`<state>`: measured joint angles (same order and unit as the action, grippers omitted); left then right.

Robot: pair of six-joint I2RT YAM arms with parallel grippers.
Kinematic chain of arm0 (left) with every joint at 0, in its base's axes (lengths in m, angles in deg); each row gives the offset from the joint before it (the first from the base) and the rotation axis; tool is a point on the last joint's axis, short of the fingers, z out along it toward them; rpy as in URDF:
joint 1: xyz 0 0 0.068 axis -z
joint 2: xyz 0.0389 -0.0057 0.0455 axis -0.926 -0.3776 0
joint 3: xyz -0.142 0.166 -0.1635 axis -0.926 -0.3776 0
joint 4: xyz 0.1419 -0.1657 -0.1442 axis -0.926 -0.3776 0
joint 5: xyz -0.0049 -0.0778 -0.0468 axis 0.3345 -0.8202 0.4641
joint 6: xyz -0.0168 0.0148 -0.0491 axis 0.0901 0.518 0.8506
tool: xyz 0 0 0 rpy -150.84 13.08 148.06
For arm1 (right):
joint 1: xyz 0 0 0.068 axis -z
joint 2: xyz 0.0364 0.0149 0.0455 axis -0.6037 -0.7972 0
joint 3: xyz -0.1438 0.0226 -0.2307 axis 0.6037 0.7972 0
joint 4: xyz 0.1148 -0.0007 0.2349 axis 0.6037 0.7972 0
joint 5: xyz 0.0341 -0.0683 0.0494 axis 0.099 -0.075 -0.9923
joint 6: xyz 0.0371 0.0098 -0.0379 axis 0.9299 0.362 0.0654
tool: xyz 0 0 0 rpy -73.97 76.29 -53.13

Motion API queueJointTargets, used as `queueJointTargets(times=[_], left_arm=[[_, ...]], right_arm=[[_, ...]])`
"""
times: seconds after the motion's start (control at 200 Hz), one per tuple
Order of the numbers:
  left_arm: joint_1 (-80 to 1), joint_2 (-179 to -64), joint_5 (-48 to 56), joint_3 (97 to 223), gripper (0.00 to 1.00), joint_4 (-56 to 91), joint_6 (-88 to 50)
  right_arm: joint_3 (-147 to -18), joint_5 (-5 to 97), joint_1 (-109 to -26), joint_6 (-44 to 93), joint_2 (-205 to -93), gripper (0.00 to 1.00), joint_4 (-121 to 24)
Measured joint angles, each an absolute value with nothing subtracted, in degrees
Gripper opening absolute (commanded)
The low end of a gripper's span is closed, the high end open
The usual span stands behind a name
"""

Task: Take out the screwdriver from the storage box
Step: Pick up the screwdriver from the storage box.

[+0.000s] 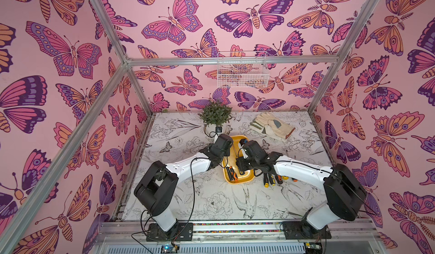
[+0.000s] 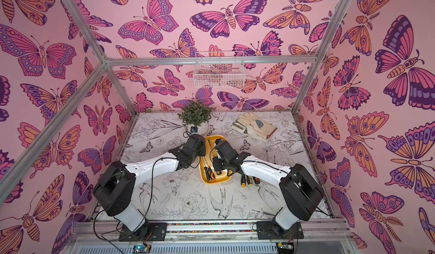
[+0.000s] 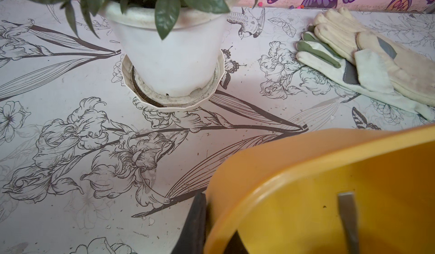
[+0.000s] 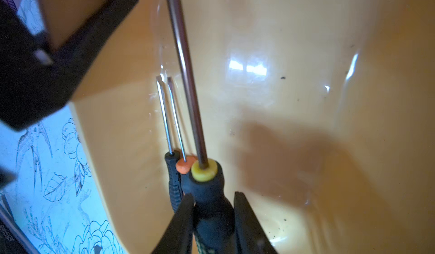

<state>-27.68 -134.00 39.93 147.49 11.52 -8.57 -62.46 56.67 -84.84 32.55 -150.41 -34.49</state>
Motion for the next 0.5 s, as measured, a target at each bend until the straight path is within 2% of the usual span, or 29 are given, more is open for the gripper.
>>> queueJointTargets(times=[0.501], left_arm=[[-27.68,-134.0,39.73,147.49,0.0,11.5,-8.57]], right_arm=[[-62.48,60.14,-83.92,30.61,-140.55,0.0,-23.98]])
